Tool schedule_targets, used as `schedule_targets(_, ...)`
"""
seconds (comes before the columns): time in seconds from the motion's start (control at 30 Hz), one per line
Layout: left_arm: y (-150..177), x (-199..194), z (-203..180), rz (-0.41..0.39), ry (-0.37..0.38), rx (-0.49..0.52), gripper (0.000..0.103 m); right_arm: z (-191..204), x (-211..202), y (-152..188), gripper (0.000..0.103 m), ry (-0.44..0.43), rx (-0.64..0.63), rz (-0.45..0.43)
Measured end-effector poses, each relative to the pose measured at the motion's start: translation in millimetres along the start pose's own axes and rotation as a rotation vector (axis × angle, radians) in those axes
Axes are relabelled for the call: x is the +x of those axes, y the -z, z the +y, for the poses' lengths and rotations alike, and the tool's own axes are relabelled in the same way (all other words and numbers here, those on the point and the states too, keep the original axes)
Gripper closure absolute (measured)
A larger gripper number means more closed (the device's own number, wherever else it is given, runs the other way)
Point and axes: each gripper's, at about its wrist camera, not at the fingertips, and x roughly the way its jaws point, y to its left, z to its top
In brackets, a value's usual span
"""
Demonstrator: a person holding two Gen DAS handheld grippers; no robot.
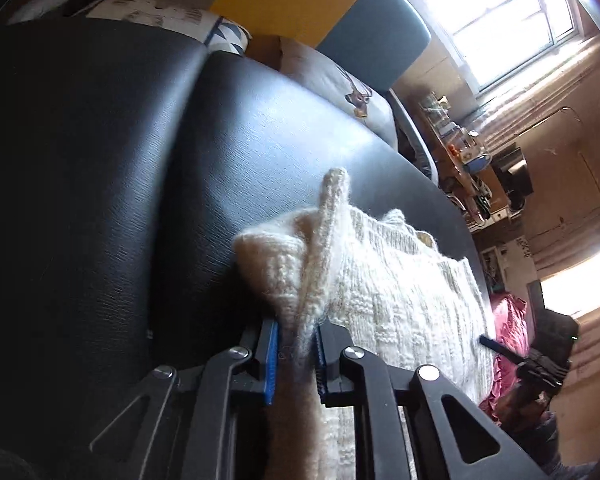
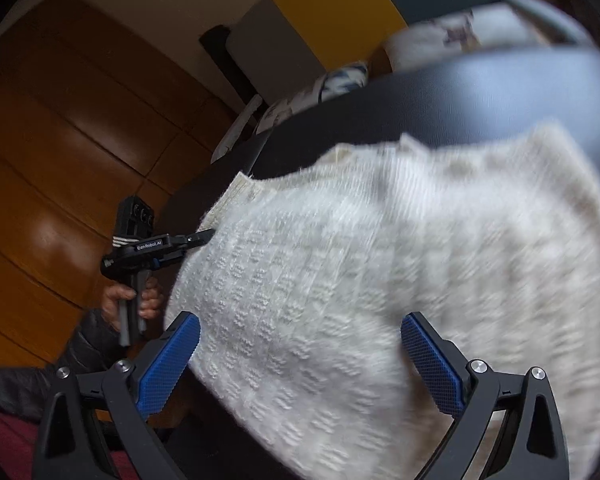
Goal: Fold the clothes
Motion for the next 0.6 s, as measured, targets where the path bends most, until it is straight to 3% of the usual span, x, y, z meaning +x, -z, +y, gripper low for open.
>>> schedule_targets(0.17, -16, -19, 5, -0.025, -0.062, 0.027, 0.09, -6, -18, -12, 0.002, 0.121, -0.139, 0.086)
schedule_targets(0.27, -21, -29, 4, -0.012, -0.084, 0.054, 0.09, -10, -9, -20, 0.002, 0.118, -0.19, 0.149)
schedule_targets(0.4, -22, -39, 4, -0.002, -0.121, 0.073, 0.09, -24, 16, -19, 0.003, 0.214, -0.284, 0.302)
schedule_targets(0.5, -20, -48, 6, -0.002, -0.108, 0.06, 0.09, -35, 36, -18, 0.003, 0.294, -0.357, 0.422)
schedule_targets(0.6, -17, -54, 5, -0.018, -0.04, 0.003, 0.09, -42, 42, -10, 0.0, 0.313, -0.375, 0.441)
